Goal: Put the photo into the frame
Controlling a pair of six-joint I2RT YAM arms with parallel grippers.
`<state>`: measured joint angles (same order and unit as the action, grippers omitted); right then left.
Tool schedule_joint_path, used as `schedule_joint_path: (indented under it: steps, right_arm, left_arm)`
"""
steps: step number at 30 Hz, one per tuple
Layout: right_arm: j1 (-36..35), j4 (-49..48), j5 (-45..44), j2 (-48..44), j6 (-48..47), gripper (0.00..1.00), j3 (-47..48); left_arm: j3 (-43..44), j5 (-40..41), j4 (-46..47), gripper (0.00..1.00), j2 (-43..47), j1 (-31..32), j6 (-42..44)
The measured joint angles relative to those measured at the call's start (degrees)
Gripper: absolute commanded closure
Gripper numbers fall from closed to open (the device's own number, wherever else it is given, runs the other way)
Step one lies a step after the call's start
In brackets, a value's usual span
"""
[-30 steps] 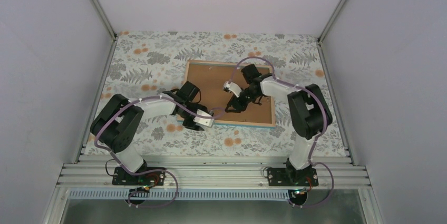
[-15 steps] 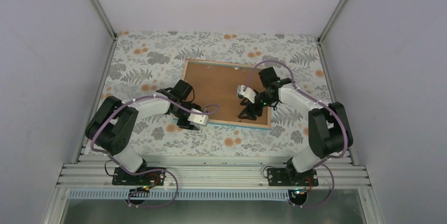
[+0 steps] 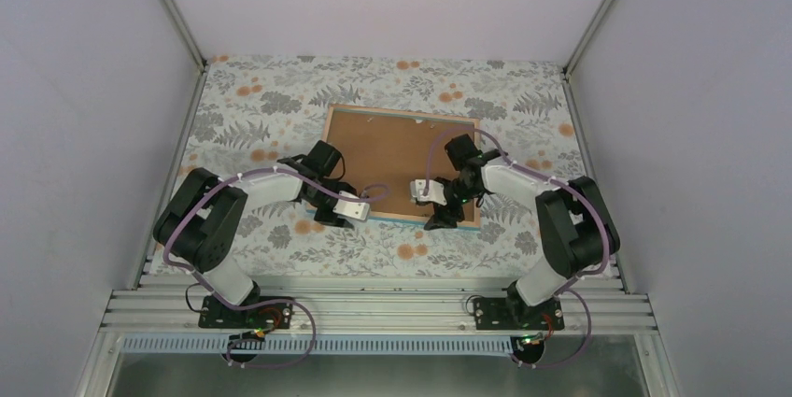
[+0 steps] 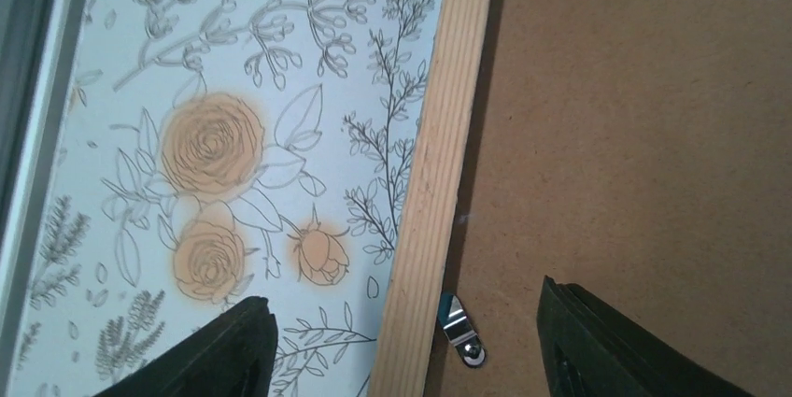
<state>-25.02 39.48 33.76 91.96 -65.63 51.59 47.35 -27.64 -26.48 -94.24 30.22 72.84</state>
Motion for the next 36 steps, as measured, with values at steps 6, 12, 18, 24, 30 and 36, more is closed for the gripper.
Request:
schedule_joint_path:
  steps: [6,12,18,24,30,36]
  right_arm:
    - [-0.59,-1.29,-2.56,3.8,-3.78,0.47,-0.11]
    - [-1.01,-2.78,-3.21,4.35,-8.22,0.62,-0.59]
    - [-1.66,-3.45,-4.17,3.21,-12.74,0.75,-2.27]
    - [-1.92,-3.19,-4.96,2.58,-14.1,0.85,-2.62]
    - [-1.99,-1.9,-5.62,2.29,-15.15,0.86,-2.56]
    - [-4.0,1.25,-7.32,0.61,-14.45,0.83,-2.67]
  left_arm:
    - [0.04,0.0,0.46,0.5,-0.17,-0.02,-0.02]
    - [0.15,0.0,0.85,0.55,-0.35,-0.13,-0.04]
    - [0.52,-0.07,0.94,0.6,-0.7,-0.26,0.0]
    - [0.81,-0.79,0.92,0.64,-1.07,-0.5,0.2]
    - [0.81,-1.6,-0.04,0.54,-1.07,-0.48,1.4]
    - [1.25,-3.1,-3.58,0.31,0.52,-1.81,-3.48]
